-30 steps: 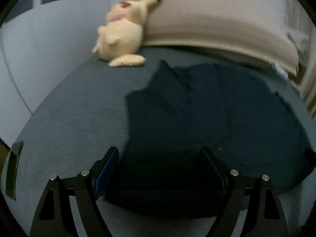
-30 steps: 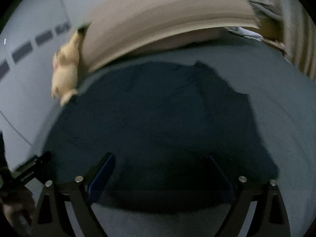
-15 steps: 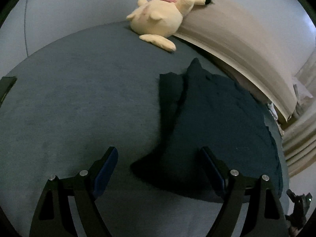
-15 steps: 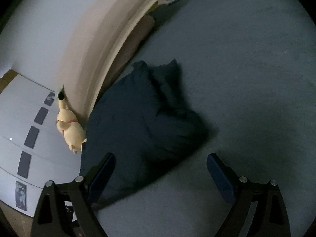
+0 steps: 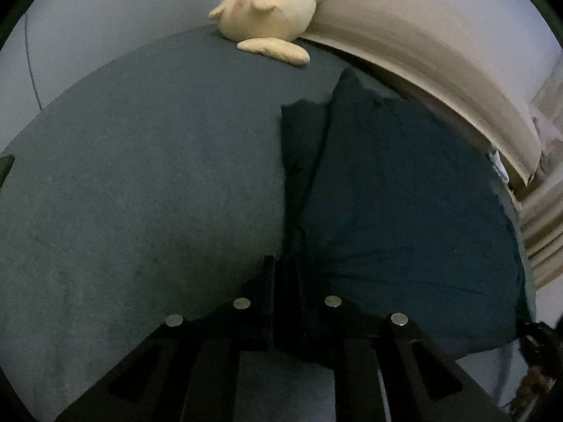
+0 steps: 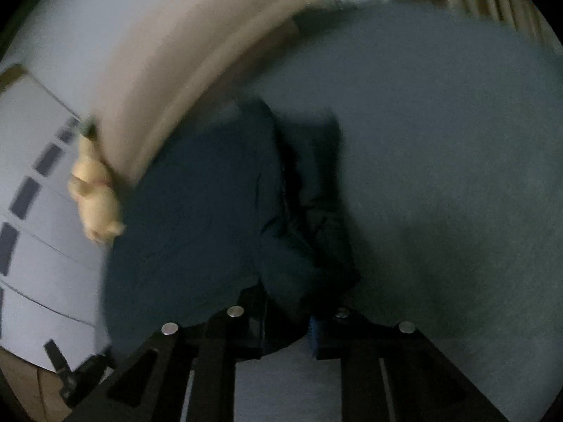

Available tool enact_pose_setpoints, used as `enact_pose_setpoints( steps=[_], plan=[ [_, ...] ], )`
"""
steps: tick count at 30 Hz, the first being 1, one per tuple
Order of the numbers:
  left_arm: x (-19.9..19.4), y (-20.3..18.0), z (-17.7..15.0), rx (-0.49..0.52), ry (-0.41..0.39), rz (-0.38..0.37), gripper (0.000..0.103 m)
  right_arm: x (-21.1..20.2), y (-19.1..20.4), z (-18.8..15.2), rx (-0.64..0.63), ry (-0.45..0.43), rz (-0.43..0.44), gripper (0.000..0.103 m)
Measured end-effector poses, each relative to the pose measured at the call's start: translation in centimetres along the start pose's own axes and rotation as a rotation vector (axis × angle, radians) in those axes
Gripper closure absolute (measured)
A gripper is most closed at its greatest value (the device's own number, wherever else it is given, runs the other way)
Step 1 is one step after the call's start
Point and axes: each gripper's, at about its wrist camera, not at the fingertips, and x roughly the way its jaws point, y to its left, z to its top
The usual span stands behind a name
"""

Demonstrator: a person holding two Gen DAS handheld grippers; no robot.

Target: Fold large clothes

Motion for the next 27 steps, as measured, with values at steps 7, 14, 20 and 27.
enact_pose_setpoints(
  steps=[7, 14, 20, 27],
  plan=[
    [-3.9, 0.8, 2.9, 0.0, -0.145, 0.0, 0.049, -3.9, -2.5, 1.2, 0.011, -0.12, 0.037, 0.026],
    [-0.2, -3.1, 9.1, 0.114, -0.13, -0.055, 0.027, -3.5, -1.2, 7.6, -0.068, -0.155, 0.034, 0.026],
    [4.5, -5.6, 12.1, 0.14, -0.046, -0.042, 0.027, 4.0, 6.3, 13.8, -0.262, -0.056, -0.038, 0.026],
    [8.1, -7.4, 11.8, 0.243, -0.013, 0.055, 0.078, 7.7, 9.5, 14.5, -0.392, 0.007, -0.098, 0.095]
  ],
)
